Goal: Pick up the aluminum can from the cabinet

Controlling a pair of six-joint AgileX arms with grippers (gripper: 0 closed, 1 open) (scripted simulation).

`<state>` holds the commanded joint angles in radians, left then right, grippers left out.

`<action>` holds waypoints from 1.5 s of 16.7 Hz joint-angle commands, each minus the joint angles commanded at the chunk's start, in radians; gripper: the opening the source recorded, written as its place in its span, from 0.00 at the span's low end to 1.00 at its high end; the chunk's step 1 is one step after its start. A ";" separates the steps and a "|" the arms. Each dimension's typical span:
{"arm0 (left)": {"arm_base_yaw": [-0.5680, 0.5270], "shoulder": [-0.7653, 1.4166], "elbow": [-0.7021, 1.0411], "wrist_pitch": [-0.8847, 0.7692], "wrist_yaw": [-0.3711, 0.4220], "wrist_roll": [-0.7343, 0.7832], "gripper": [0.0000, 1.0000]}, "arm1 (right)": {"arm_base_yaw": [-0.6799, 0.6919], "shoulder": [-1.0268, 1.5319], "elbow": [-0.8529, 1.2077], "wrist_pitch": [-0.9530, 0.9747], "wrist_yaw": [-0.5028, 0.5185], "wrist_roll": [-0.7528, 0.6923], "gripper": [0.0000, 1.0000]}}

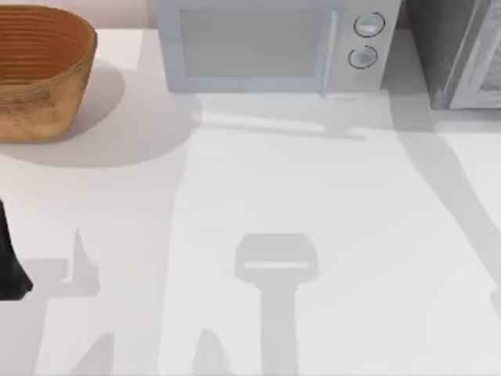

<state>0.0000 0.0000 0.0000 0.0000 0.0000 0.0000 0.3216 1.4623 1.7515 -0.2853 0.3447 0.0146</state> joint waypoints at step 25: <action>0.000 0.000 0.000 0.000 0.000 0.000 1.00 | -0.021 0.264 0.237 0.028 -0.014 0.000 0.62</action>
<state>0.0000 0.0000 0.0000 0.0000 0.0000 0.0000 0.3009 1.7263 1.9887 -0.2578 0.3303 0.0144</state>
